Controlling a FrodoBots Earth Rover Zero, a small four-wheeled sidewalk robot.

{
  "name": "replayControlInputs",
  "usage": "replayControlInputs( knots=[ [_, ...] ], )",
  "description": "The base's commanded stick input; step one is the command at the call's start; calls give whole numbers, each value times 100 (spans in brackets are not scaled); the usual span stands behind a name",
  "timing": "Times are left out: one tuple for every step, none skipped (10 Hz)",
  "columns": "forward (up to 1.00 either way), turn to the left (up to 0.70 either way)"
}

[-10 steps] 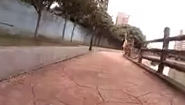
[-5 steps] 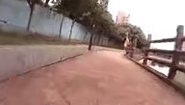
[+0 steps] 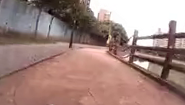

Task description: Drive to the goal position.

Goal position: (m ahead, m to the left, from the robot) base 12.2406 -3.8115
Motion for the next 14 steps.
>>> replayControlInputs(
  knots=[
    [100,0],
    [100,0],
    [100,0],
    [100,0],
    [100,0],
    [100,0],
    [100,0],
    [100,0],
    [100,0],
    [100,0],
    [100,0],
    [100,0],
    [100,0],
    [100,0]
  ],
)
